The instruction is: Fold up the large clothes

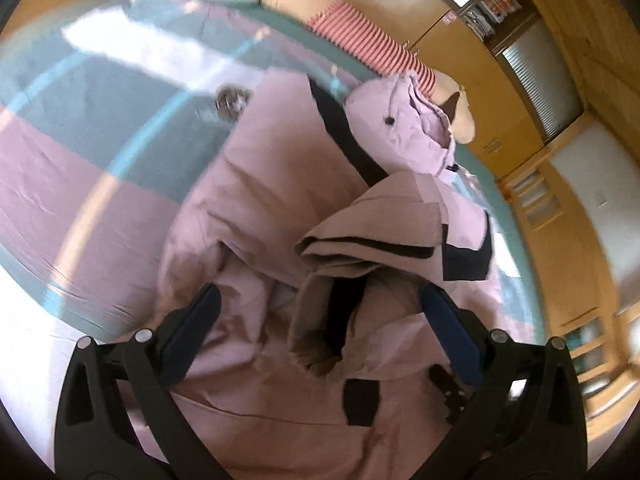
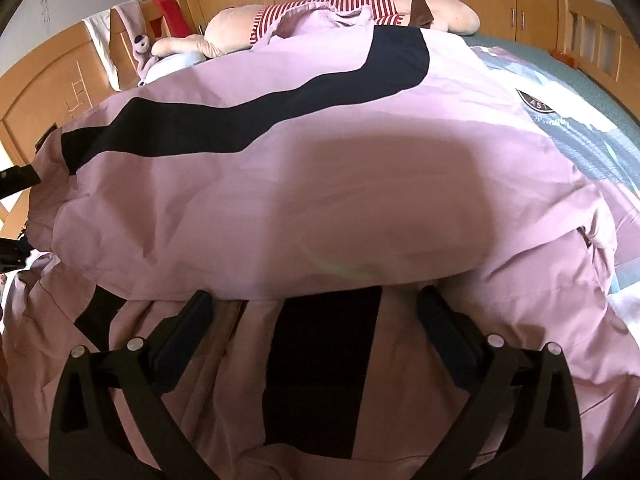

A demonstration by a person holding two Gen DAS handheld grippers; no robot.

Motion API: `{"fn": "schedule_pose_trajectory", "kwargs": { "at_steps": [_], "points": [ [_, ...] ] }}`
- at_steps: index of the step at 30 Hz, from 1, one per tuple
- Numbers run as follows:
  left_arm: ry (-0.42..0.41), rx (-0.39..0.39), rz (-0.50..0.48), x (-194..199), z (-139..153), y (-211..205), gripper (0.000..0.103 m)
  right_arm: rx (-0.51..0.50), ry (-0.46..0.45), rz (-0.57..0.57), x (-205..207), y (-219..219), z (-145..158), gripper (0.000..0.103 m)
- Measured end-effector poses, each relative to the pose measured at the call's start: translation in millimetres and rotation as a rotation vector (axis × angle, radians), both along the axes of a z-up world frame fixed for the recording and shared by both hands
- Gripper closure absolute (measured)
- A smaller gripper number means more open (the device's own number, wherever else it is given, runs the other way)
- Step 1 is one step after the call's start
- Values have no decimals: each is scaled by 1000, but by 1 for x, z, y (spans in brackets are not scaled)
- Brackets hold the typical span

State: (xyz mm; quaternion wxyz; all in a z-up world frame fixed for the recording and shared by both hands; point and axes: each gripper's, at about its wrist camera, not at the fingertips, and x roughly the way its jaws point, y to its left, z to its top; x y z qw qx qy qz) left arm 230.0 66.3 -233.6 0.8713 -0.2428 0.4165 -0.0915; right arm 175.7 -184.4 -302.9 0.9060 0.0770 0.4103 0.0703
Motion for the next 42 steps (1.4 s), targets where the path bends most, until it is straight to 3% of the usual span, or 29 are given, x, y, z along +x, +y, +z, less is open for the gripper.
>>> {"fn": "schedule_pose_trajectory", "kwargs": {
  "at_steps": [3,7,10,16,20,22,24,26,30,34,39,42],
  "points": [
    [-145,161,36,-17,25,-11,2,-1,-3,-1,0,0,0,1],
    [-245,214,19,-30,41,-20,2,1,-4,0,2,0,1,1],
    [-170,223,8,-24,31,-22,2,1,-4,0,2,-1,1,1],
    [100,173,-6,-2,-14,-17,2,1,-4,0,3,-1,1,1],
    [86,232,-29,3,-17,-26,2,1,-5,0,3,-1,1,1],
    [68,204,-66,5,-19,-27,2,1,-5,0,3,-1,1,1],
    [56,211,-68,8,-23,-27,16,0,-5,1,3,-1,1,1],
    [47,201,-91,14,-26,-26,47,-1,-5,0,3,-2,1,1],
    [21,155,-71,15,-18,-17,61,-7,-4,0,4,-2,2,1],
    [-44,176,-50,9,-5,-16,78,-11,-5,0,5,-2,3,1],
    [-169,247,-26,-6,22,-23,83,-14,-4,0,7,-4,3,1],
    [-162,267,30,-4,28,-10,86,-14,-4,0,7,-3,3,1]
  ]
}}
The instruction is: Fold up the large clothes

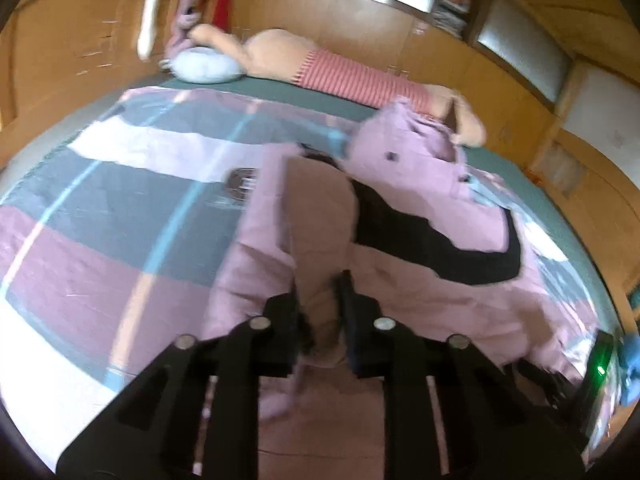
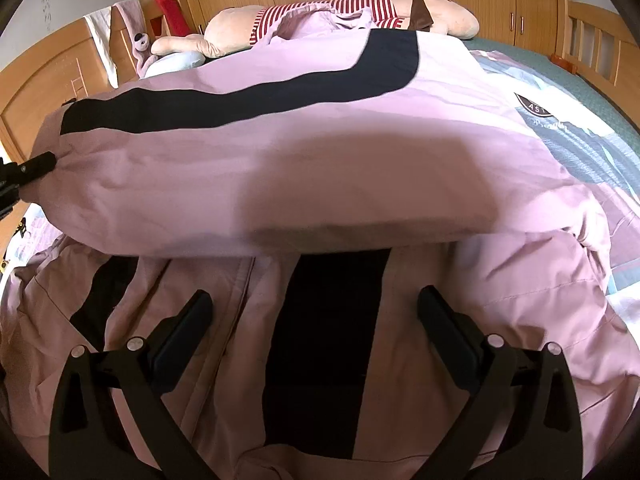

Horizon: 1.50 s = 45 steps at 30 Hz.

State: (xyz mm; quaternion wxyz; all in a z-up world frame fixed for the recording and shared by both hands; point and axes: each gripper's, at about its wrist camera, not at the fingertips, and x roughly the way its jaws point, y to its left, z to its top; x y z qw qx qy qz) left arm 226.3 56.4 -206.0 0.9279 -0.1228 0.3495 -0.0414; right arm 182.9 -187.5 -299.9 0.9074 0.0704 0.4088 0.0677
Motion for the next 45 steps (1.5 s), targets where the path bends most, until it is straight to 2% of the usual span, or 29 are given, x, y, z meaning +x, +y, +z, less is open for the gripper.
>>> {"fn": "schedule_pose_trajectory", "kwargs": {
  "at_steps": [2,5,6,8,10,12,14,15,17,19,21,22,33,34,35,37,39,41,43,45],
  "points": [
    [37,-11,41,7,-5,15,86,0,0,0,0,0,0,1],
    [93,-25,47,14,-15,21,86,1,0,-1,1,-1,0,1],
    [95,-17,49,14,-17,19,86,1,-1,-1,0,0,0,1],
    [96,54,39,13,-16,8,83,9,-15,-9,-1,-3,3,1],
    [101,88,37,13,-18,3,80,31,-83,-30,-12,-7,16,1],
    [129,70,35,16,-24,5,78,43,-186,-53,-26,-15,38,1],
    [145,55,36,21,-28,9,75,-20,-238,-108,-26,-20,54,3],
    [150,57,36,22,-29,9,75,-54,-241,-129,-22,-22,58,8],
    [154,77,34,24,-30,6,72,-142,-207,-165,-3,-28,58,9],
    [154,116,28,24,-31,1,70,-202,-98,-198,26,-38,43,12],
    [153,155,20,23,-33,-5,67,-163,-4,-204,47,-51,18,12],
    [155,162,17,23,-34,-7,64,-142,11,-203,51,-54,9,12],
    [217,163,37,28,-47,-2,57,-159,-14,-202,47,-50,8,10],
    [219,186,58,26,-46,-2,51,-161,-16,-201,46,-50,8,10],
    [214,202,82,24,-45,-2,47,-159,-19,-200,44,-50,7,9],
    [165,162,101,16,-34,0,49,-156,-21,-198,43,-49,7,7],
    [107,112,80,9,-23,0,45,-157,-23,-197,42,-47,7,6],
    [39,126,72,3,-13,-5,38,-159,-24,-197,42,-46,7,6],
    [-9,152,85,-2,-7,-9,37,-160,-26,-197,42,-46,7,5],
    [-48,129,71,-6,-2,-11,28,-161,-26,-198,42,-46,7,5]
  ]
}}
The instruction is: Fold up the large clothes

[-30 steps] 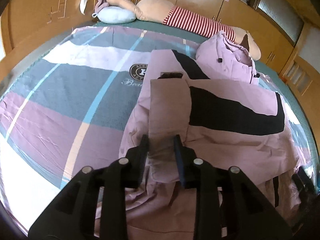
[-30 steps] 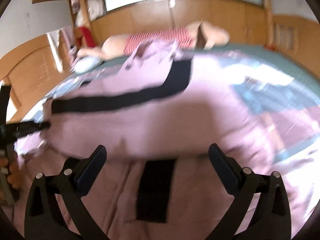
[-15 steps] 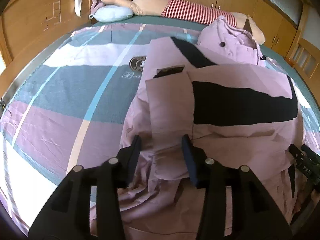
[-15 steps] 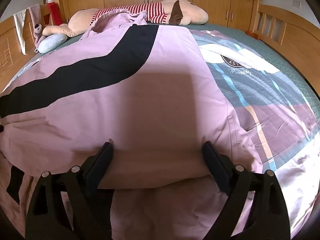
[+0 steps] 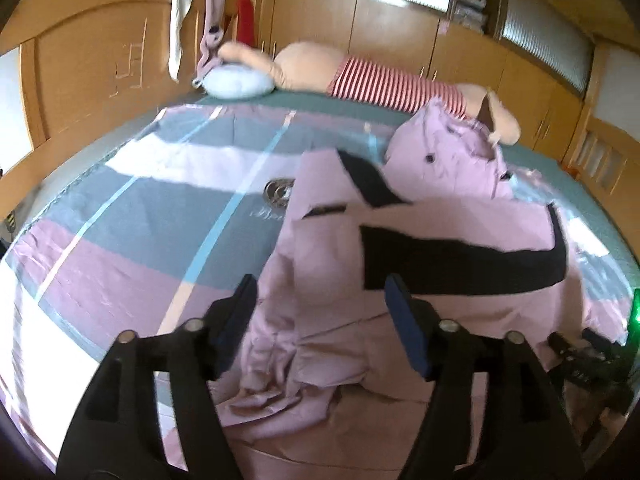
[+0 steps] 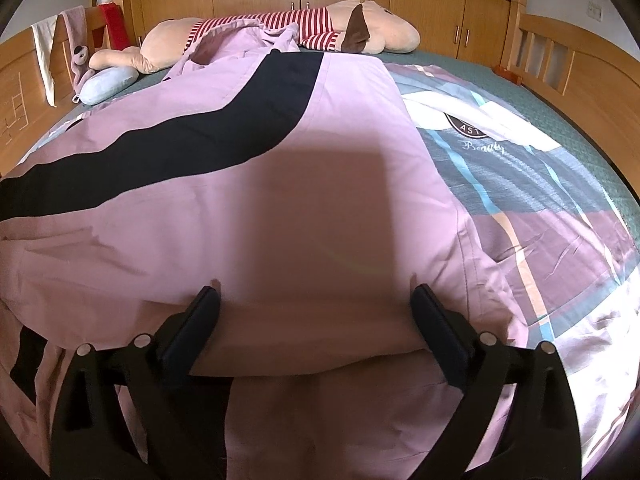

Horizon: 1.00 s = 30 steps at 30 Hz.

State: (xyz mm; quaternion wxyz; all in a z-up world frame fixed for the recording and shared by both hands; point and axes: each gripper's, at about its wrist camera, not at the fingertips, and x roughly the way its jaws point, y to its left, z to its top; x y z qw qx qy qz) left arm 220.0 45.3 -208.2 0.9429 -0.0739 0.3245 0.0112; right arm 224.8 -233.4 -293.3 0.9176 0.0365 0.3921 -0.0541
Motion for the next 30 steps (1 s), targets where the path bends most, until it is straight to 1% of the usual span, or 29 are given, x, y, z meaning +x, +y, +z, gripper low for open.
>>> {"fn": "schedule_pose_trajectory", "kwargs": {
  "at_steps": [1,2,3,4,5,6,7,8,9,11,12,13,14,18,20,21,24,25,26,27,28,30],
  "points": [
    [-4,-7,-22,0,1,-4,17,0,0,0,0,0,0,5],
    [3,-9,-54,1,0,-8,9,-2,0,0,0,0,0,5],
    [23,-6,-97,5,-3,-14,8,-3,0,-1,0,1,0,5],
    [67,19,-145,9,-10,-24,7,-4,0,-1,0,1,0,5],
    [108,49,-166,13,-19,-31,7,-4,0,-1,1,1,0,5],
    [161,88,-170,19,-32,-37,7,-3,0,0,0,1,0,5],
    [193,109,-163,22,-41,-39,7,-4,0,0,0,1,0,5],
    [224,115,-155,25,-47,-39,4,-4,0,0,0,1,0,5],
    [268,84,-142,29,-54,-35,3,-4,0,0,0,1,0,5],
    [309,5,-117,33,-58,-23,2,-6,1,1,1,1,0,4],
    [317,-29,-110,34,-59,-18,2,-7,1,1,1,2,0,4],
    [320,-41,-110,35,-59,-16,2,-7,1,2,1,1,0,4],
    [321,-34,-112,36,-58,-17,2,-8,1,2,1,1,0,4],
    [309,38,-107,33,-57,-28,2,-6,2,-1,1,1,1,4],
    [311,40,-107,35,-57,-28,2,-21,-4,-15,-1,3,6,4],
    [315,34,-108,36,-57,-27,2,-25,-37,-11,-5,7,15,4],
    [319,28,-108,36,-59,-24,2,-32,-187,60,-14,26,45,4],
    [318,31,-106,34,-59,-24,2,-43,-218,80,-12,35,54,4],
    [317,38,-105,34,-59,-24,2,-53,-230,98,-6,43,61,4],
    [315,45,-104,34,-59,-26,2,-62,-219,121,7,54,66,4],
    [312,51,-104,34,-59,-27,2,-70,-187,137,24,64,66,4],
    [310,55,-103,34,-60,-28,2,-68,-121,160,55,77,58,4]
  ]
}}
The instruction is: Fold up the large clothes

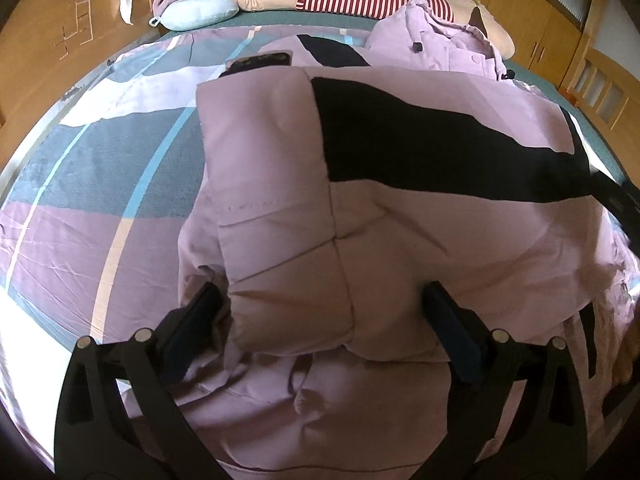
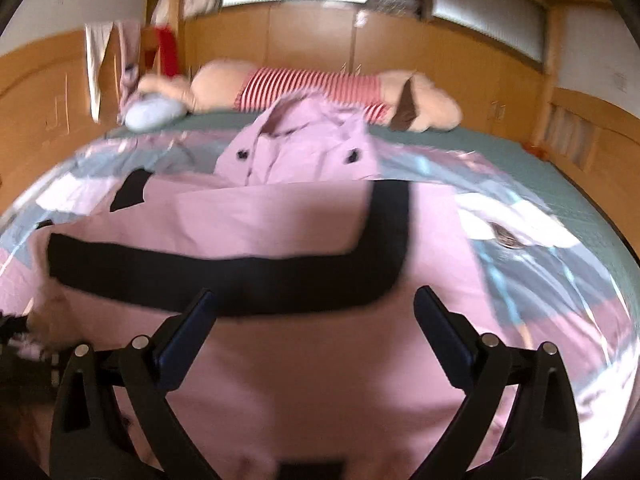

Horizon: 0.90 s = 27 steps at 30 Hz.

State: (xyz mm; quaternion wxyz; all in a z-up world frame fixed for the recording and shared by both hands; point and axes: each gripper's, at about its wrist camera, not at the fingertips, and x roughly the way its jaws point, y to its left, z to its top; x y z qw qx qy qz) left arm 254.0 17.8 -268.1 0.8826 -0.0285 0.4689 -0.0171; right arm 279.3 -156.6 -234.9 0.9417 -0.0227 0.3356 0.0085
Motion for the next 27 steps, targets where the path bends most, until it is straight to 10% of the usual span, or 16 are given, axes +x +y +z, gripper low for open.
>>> {"fn": "schedule_pose_trajectory", "kwargs": {
  "at_steps": [5,27],
  "points": [
    [-4,11,-7,-2,-1,-2,2,0,86,-2,43,8,-49,1],
    [-28,10,-15,-8,2,-2,2,-46,57,-74,22,0,-31,1]
  ]
}}
